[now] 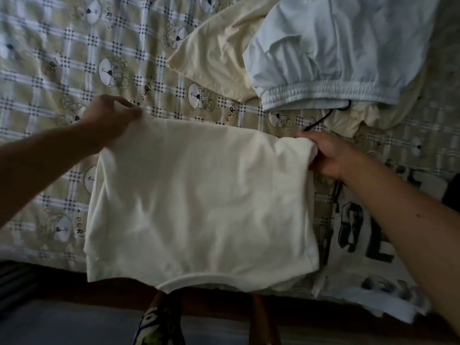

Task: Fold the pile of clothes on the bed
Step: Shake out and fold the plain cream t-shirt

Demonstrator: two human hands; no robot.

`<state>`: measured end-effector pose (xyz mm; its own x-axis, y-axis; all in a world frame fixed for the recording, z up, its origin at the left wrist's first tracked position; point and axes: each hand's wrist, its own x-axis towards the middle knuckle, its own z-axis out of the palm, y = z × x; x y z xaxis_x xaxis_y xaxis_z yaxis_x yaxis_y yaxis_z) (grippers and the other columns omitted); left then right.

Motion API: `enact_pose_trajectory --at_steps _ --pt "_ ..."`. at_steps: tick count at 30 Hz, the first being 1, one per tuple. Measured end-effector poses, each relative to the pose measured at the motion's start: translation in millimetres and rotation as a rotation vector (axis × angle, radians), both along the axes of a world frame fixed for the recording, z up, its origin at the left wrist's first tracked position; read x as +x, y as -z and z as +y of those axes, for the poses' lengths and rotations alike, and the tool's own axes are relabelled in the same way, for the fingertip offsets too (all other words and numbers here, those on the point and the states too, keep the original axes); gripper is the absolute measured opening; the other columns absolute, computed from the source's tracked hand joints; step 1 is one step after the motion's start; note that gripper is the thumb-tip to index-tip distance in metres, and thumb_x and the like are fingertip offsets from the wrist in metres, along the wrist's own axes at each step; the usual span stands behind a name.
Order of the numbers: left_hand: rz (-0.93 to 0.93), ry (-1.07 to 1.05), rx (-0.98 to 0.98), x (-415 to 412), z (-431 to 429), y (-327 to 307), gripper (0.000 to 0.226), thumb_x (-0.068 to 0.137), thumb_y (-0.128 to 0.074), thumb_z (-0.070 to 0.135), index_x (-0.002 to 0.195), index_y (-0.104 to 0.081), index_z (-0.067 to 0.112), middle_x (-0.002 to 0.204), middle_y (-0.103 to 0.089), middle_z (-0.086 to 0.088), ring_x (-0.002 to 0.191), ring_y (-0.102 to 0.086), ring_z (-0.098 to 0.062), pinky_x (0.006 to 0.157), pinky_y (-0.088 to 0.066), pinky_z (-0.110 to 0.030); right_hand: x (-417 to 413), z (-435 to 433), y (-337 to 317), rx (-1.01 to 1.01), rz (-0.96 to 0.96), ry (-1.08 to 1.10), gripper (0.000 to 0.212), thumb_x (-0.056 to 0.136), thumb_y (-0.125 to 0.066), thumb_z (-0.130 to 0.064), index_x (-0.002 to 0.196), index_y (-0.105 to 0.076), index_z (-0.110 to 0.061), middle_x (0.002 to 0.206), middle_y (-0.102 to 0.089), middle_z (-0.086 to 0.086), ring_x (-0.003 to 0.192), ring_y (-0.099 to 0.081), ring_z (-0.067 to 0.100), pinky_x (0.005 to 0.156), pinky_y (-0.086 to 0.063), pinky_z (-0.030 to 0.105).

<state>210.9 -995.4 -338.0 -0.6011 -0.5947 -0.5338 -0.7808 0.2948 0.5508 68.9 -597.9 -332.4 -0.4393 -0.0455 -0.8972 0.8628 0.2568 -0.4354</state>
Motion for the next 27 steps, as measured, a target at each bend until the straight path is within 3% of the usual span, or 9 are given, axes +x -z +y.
enact_pose_trajectory --at_steps 2,5,9,11,13,15,17,22,27 --pt "0.065 0.074 -0.025 -2.3 -15.7 -0.6 0.017 0.088 -0.068 0.042 0.096 -0.07 0.026 0.09 -0.064 -0.012 0.078 -0.059 -0.025 0.073 -0.05 -0.035 -8.2 10.6 3.4 0.0 0.092 0.06 0.024 0.086 -0.07 -0.015 0.109 -0.069 -0.007 0.105 -0.072 0.012 0.096 -0.069 0.027 0.071 -0.058 0.034" --pt "0.125 0.109 -0.098 -8.9 -45.8 -6.0 0.024 0.085 -0.065 0.052 0.09 -0.067 0.028 0.082 -0.059 -0.012 0.074 -0.054 -0.024 0.068 -0.045 -0.031 -22.8 21.9 -3.8 0.125 0.293 0.177 0.007 0.083 -0.073 -0.011 0.088 -0.069 -0.014 0.09 -0.071 0.007 0.078 -0.066 0.022 0.063 -0.056 0.033" --pt "0.178 0.124 -0.249 -42.3 -66.1 -1.6 0.032 0.08 -0.062 0.059 0.077 -0.063 0.027 0.065 -0.058 0.003 0.073 -0.054 -0.024 0.063 -0.041 -0.028 -45.8 11.2 -4.6 0.297 0.445 0.269 0.011 0.074 -0.081 -0.016 0.075 -0.071 -0.02 0.093 -0.074 0.004 0.089 -0.07 0.023 0.08 -0.061 0.044" --pt "0.177 0.114 -0.363 -60.9 -69.9 2.2 0.036 0.081 -0.06 0.058 0.089 -0.066 0.023 0.087 -0.068 -0.01 0.088 -0.062 -0.033 0.068 -0.047 -0.034 -54.9 -1.8 -4.1 0.341 0.521 0.325 0.016 0.077 -0.08 -0.024 0.074 -0.064 -0.024 0.089 -0.071 -0.001 0.089 -0.07 0.02 0.081 -0.061 0.044" --pt "0.134 0.077 -0.487 -69.9 -72.8 5.7 0.055 0.08 -0.052 0.062 0.11 -0.06 0.017 0.117 -0.063 -0.02 0.113 -0.058 -0.036 0.09 -0.049 -0.045 -61.7 -9.8 -4.8 0.315 0.557 0.375 0.019 0.079 -0.078 -0.034 0.078 -0.062 -0.024 0.089 -0.07 0.0 0.09 -0.07 0.021 0.079 -0.061 0.046" --pt "0.097 0.13 -0.617 -65.0 -59.5 2.0 0.06 0.085 -0.049 0.057 0.123 -0.049 0.01 0.132 -0.049 -0.024 0.126 -0.044 -0.04 0.104 -0.038 -0.05 -63.8 -9.9 -1.8 0.157 0.475 0.378 0.027 0.08 -0.077 -0.04 0.093 -0.067 -0.019 0.097 -0.074 0.005 0.091 -0.072 0.024 0.075 -0.062 0.048" --pt "0.148 0.292 -0.713 -49.0 -31.6 -1.7 0.056 0.09 -0.052 0.048 0.128 -0.044 0.008 0.137 -0.041 -0.024 0.128 -0.037 -0.044 0.103 -0.032 -0.051 -49.4 -7.1 -1.2 -0.007 0.355 0.255 0.029 0.084 -0.075 -0.033 0.106 -0.066 -0.018 0.102 -0.074 0.005 0.09 -0.073 0.023 0.072 -0.061 0.044" --pt "0.378 0.884 -0.45 24.7 64.7 7.0 0.051 0.089 -0.049 0.049 0.123 -0.053 0.012 0.127 -0.051 -0.015 0.115 -0.047 -0.036 0.091 -0.038 -0.046 1.0 16.5 18.6 0.017 0.201 -0.03 0.085 0.064 -0.088 -0.01 0.137 -0.044 -0.022 0.125 -0.064 0.004 0.105 -0.067 0.03 0.081 -0.057 0.052" --pt "0.274 1.229 -0.283 80.6 136.0 27.6 0.057 0.091 -0.048 0.06 0.13 -0.053 0.019 0.128 -0.051 -0.002 0.113 -0.049 -0.021 0.094 -0.046 -0.036 16.2 28.6 11.4 -0.039 0.132 -0.076 0.053 0.072 -0.079 -0.021 0.121 -0.064 -0.005 0.118 -0.071 0.012 0.099 -0.071 0.025 0.089 -0.057 0.041"
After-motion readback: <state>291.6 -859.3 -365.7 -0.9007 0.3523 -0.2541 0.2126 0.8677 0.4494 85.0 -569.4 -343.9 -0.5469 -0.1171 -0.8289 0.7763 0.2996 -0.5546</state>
